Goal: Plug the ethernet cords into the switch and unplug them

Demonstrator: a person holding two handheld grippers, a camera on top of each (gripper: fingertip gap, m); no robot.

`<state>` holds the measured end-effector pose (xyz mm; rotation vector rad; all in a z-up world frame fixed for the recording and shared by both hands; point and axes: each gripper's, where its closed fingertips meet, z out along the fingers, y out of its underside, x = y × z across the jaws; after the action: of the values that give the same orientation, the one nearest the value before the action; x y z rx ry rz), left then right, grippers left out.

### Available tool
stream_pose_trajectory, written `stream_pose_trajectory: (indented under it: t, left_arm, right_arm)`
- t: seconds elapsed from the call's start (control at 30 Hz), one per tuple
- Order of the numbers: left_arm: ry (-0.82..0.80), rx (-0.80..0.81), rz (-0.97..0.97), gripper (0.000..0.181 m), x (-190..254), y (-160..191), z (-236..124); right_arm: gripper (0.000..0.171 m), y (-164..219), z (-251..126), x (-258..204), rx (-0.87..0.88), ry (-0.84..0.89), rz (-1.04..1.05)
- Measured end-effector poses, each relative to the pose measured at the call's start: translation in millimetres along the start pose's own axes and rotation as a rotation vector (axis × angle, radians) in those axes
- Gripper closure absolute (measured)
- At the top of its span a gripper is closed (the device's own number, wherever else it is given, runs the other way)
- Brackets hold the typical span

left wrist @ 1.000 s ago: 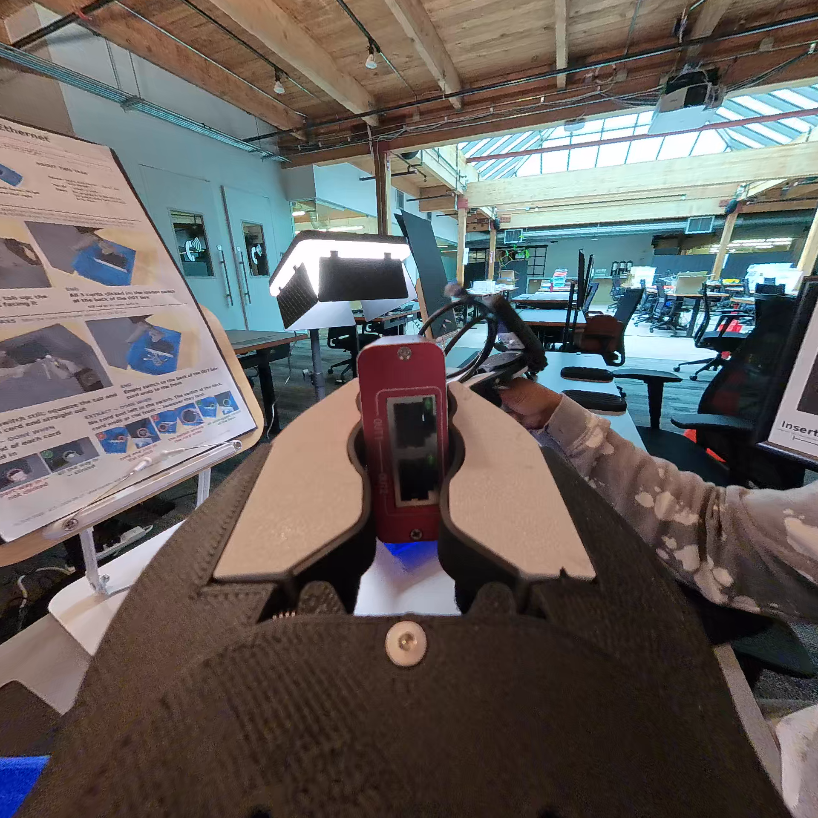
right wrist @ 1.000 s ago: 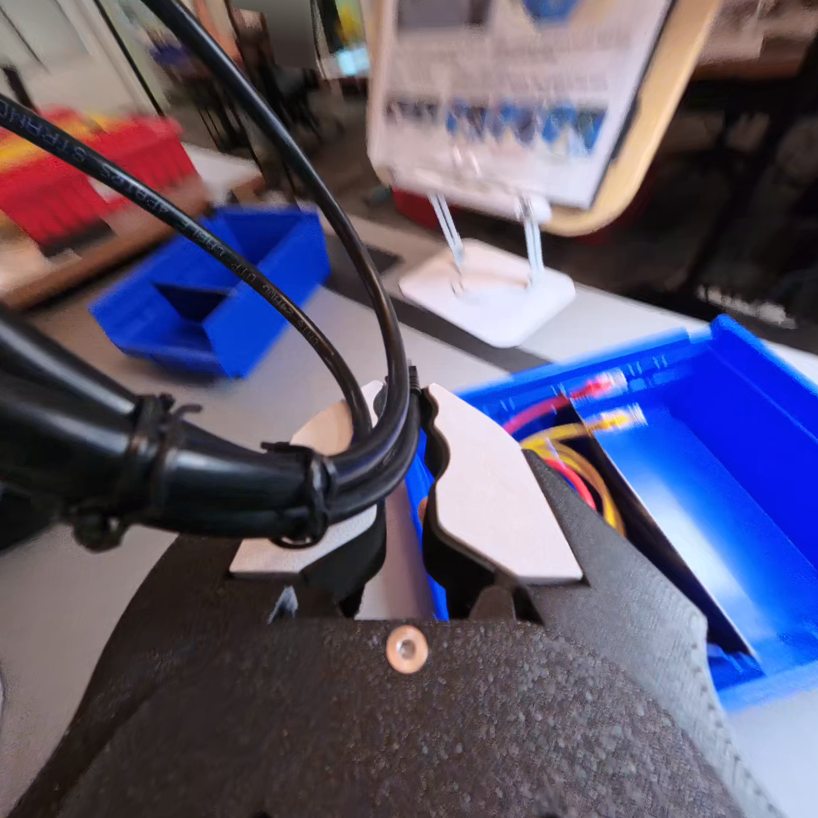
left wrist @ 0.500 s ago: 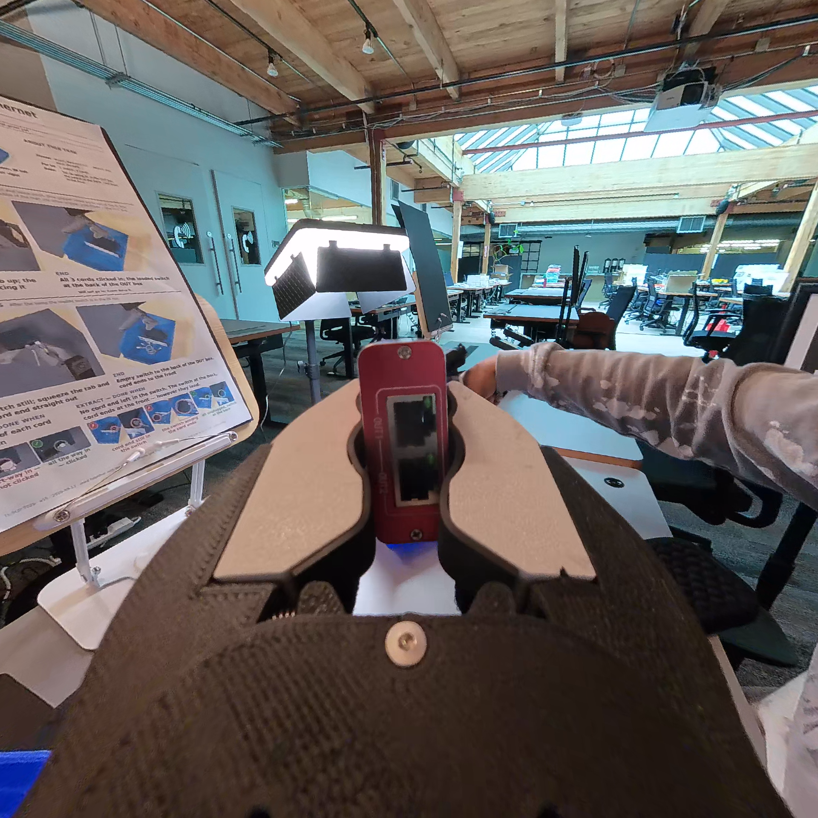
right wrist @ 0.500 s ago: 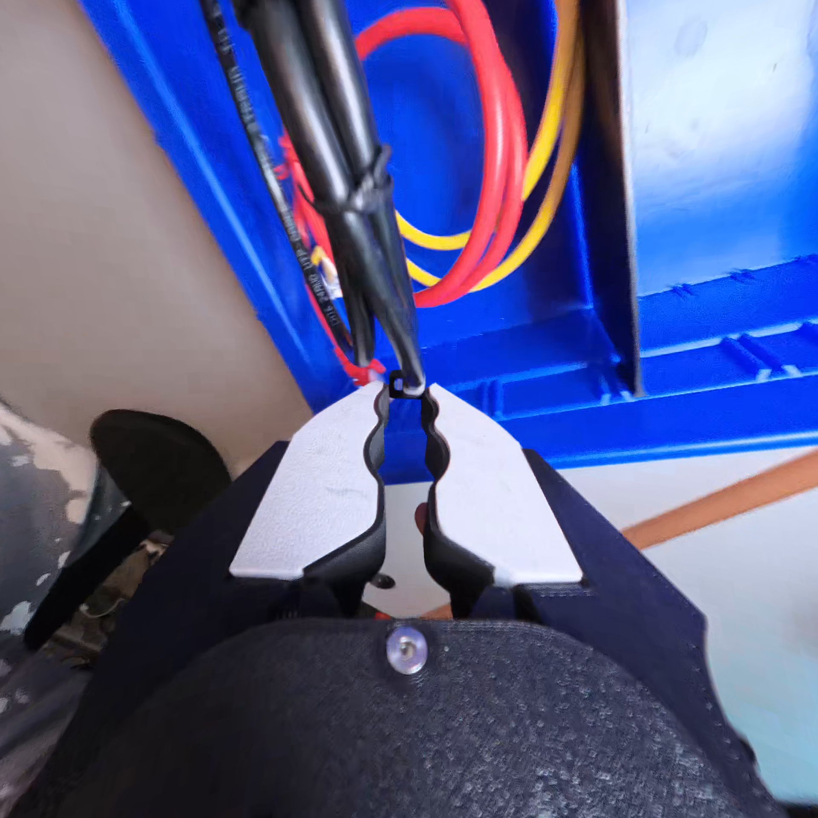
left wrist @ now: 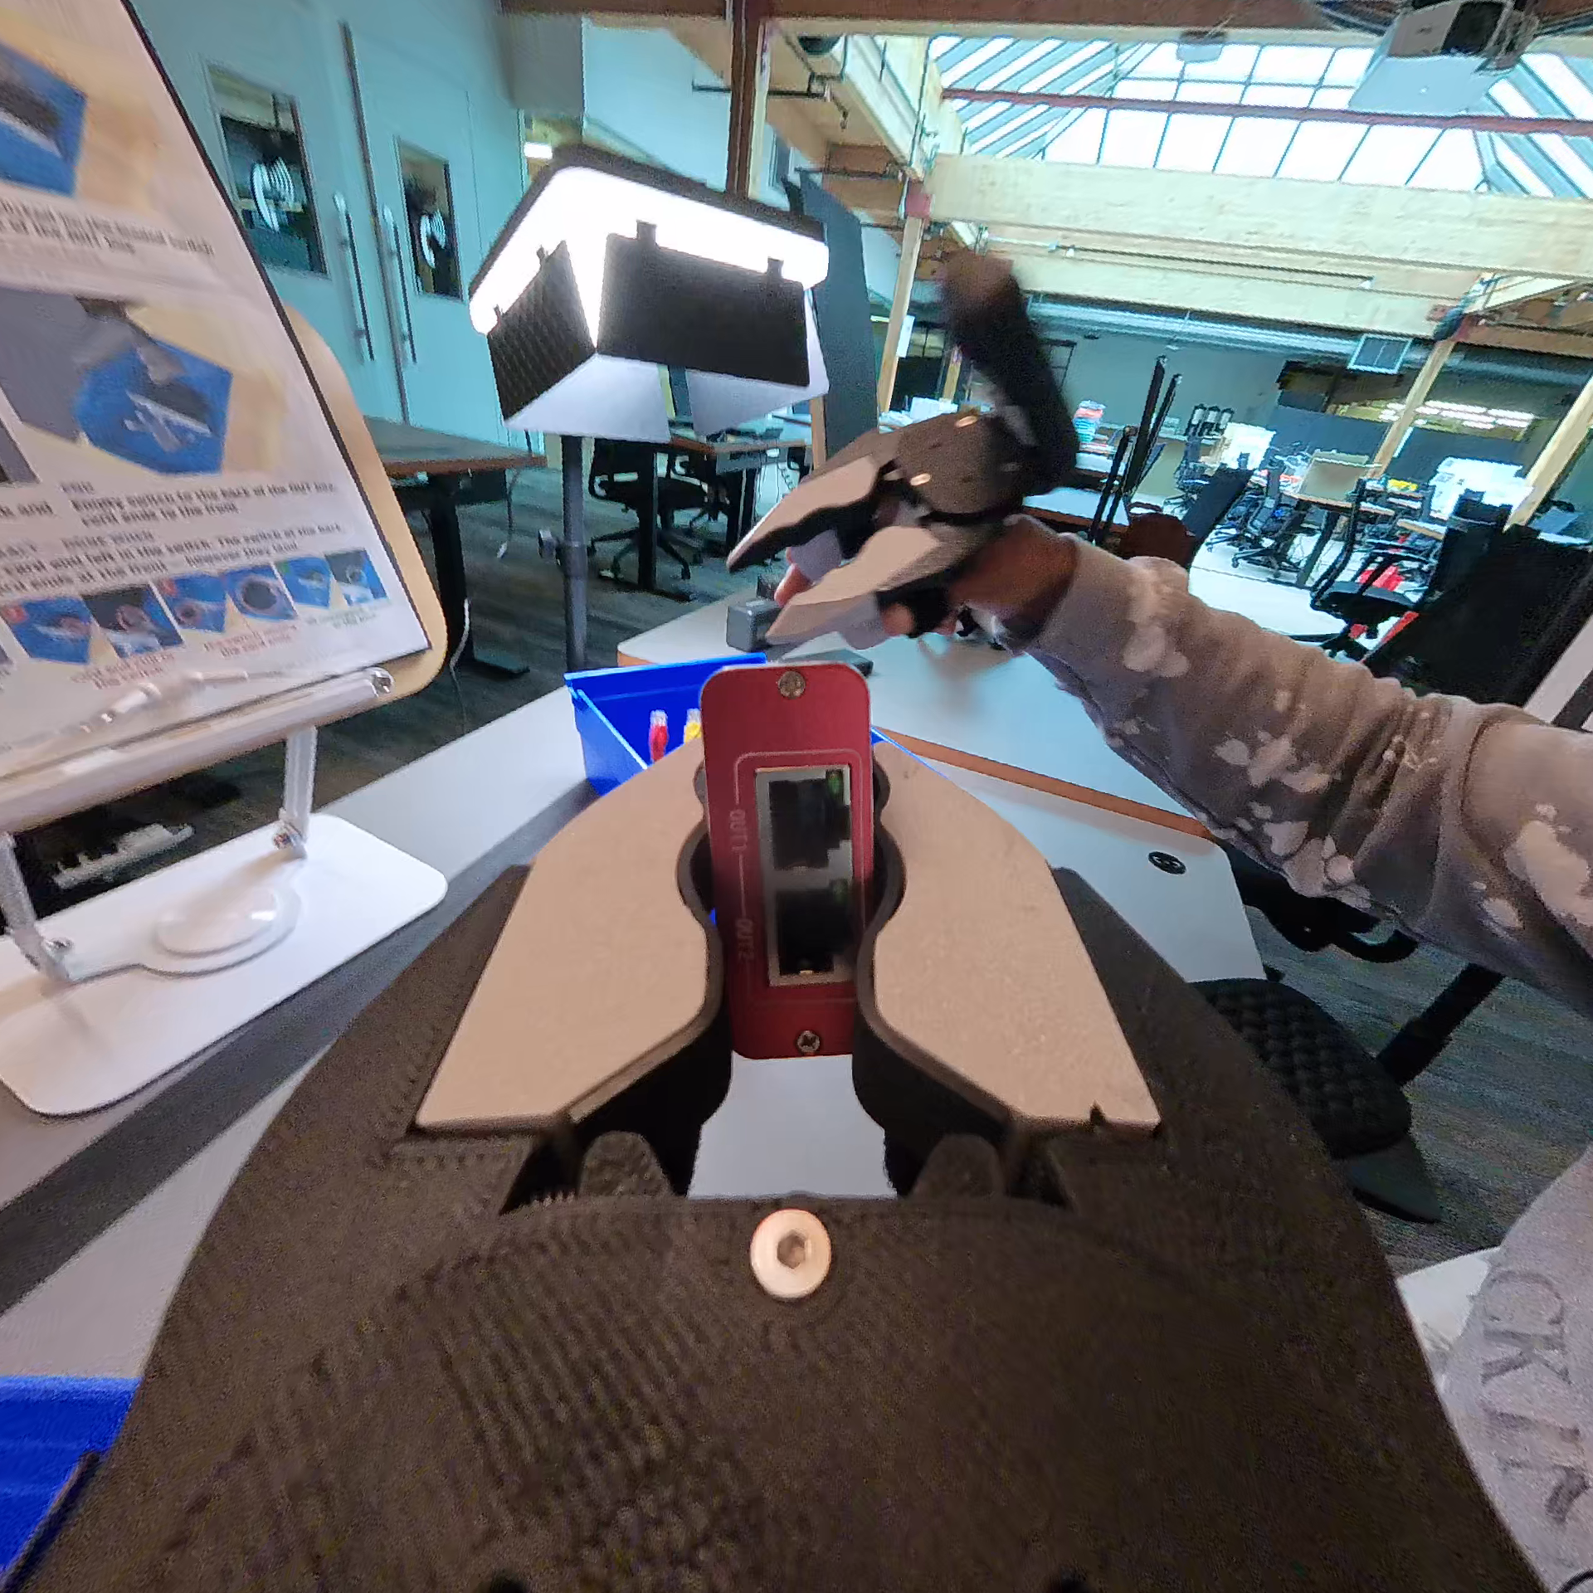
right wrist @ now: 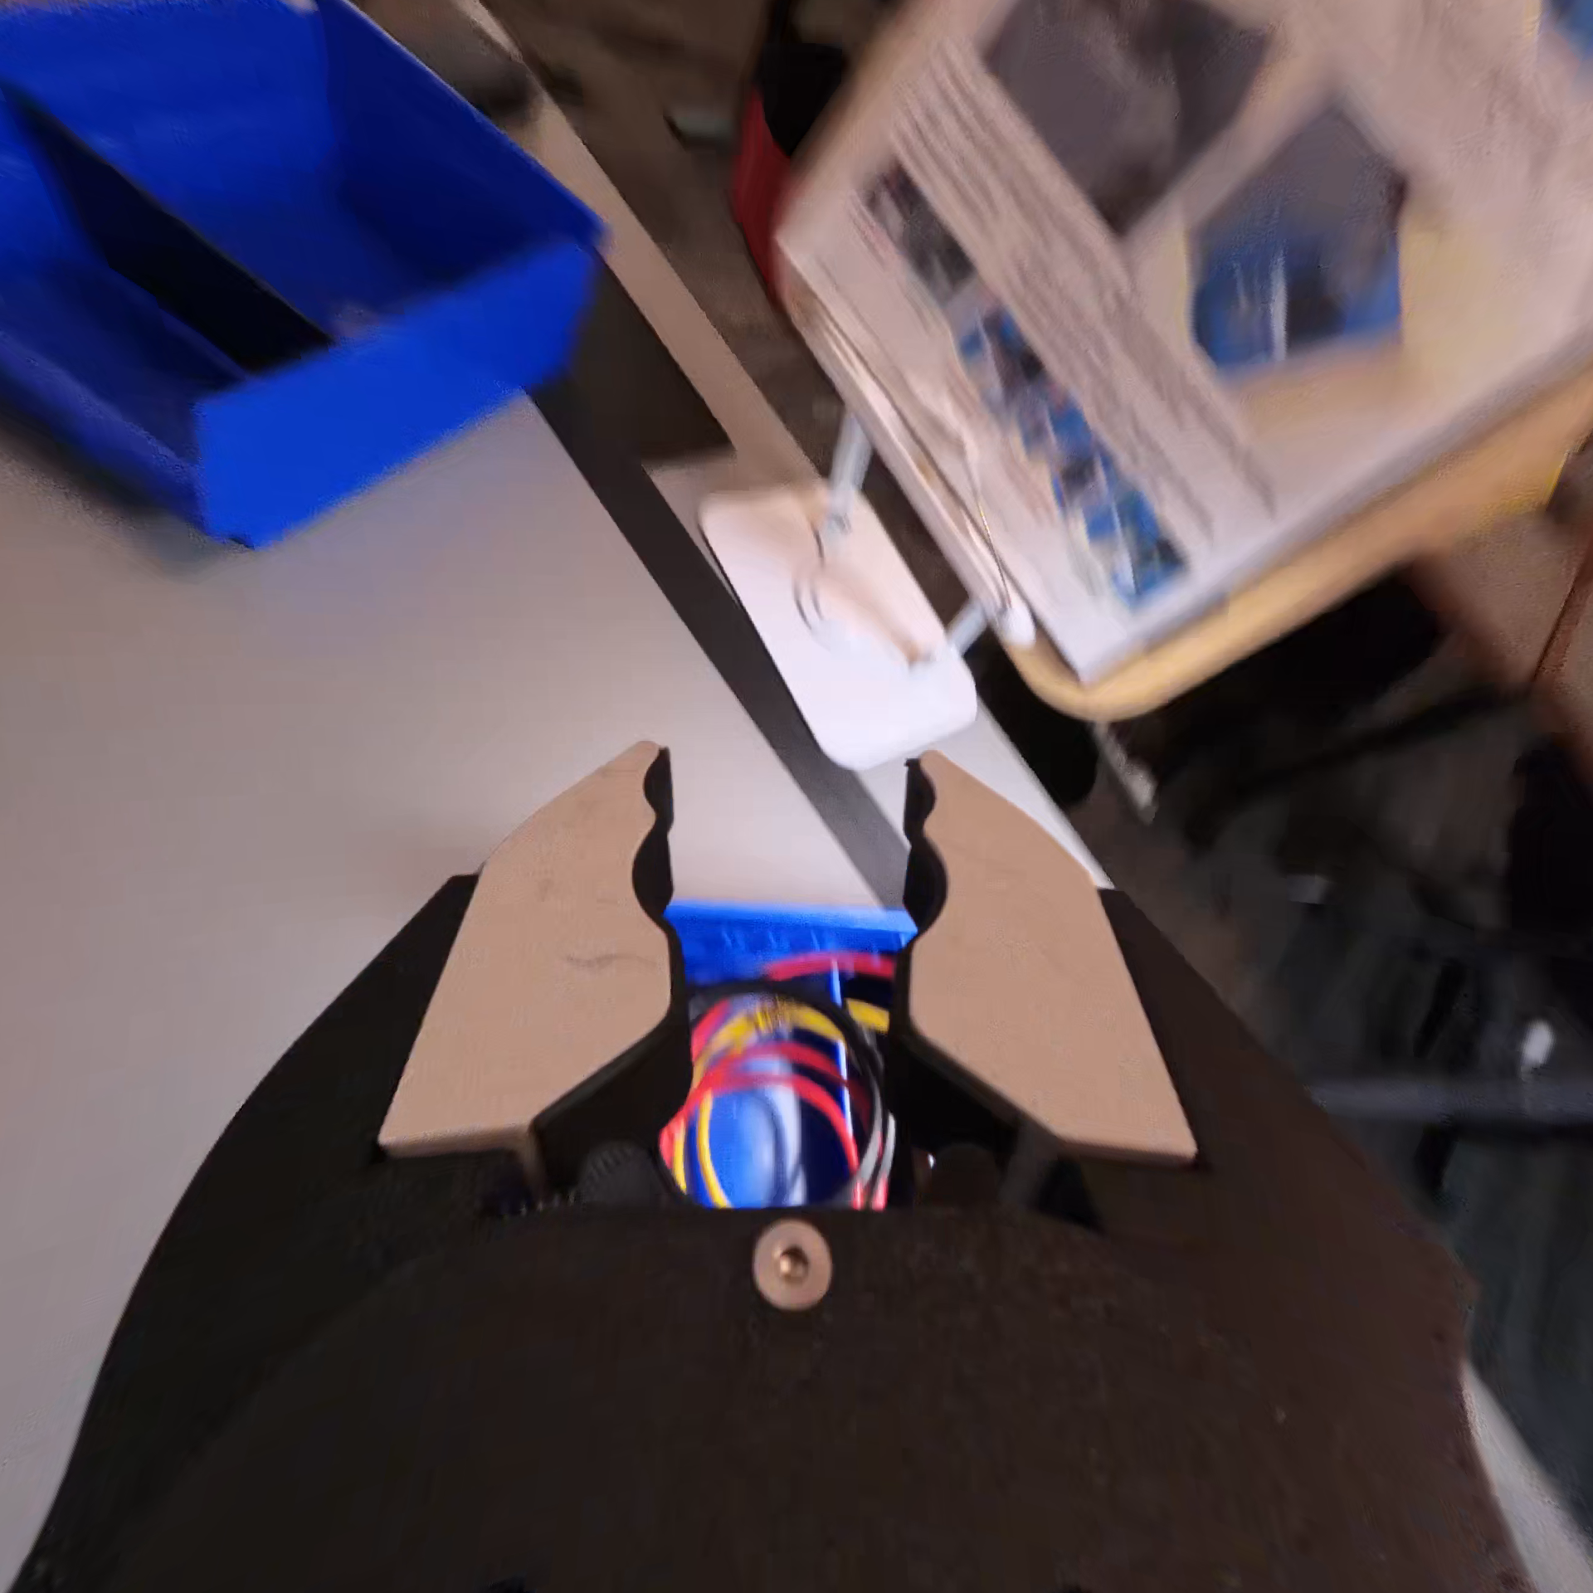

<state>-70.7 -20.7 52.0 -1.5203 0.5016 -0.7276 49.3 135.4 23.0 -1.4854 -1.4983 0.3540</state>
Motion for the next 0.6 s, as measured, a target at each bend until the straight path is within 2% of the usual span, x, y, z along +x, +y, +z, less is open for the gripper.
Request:
stream_pose_trajectory:
  t: [0.1,0.23,0.3,0.4,0.5,0.6]
  left_arm:
    - [-0.004,-0.023,-0.051,0.152,-1,11,12]
    - [0.005,-0.071,-0.119,0.152,2,24,24]
    - [0.024,-0.076,-0.144,0.152,7,26,29]
    - [0.046,-0.088,-0.150,0.152,14,30,35]
    - [0.019,-0.116,-0.142,0.152,12,37,41]
    - [0.031,-0.115,-0.152,0.150,10,40,43]
  right_arm:
    - [0.118,-60,-7,-73,0.164,0.007,-0.232]
    - [0.105,-95,-3,-141,0.218,0.073,-0.498]
    - [0.099,-98,6,-154,0.208,0.138,-0.594]
    - [0.095,-95,23,-162,0.176,0.149,-0.601]
    - [0.103,-92,30,-158,0.158,0.165,-0.600]
    - [0.106,-85,32,-155,0.124,0.111,-0.574]
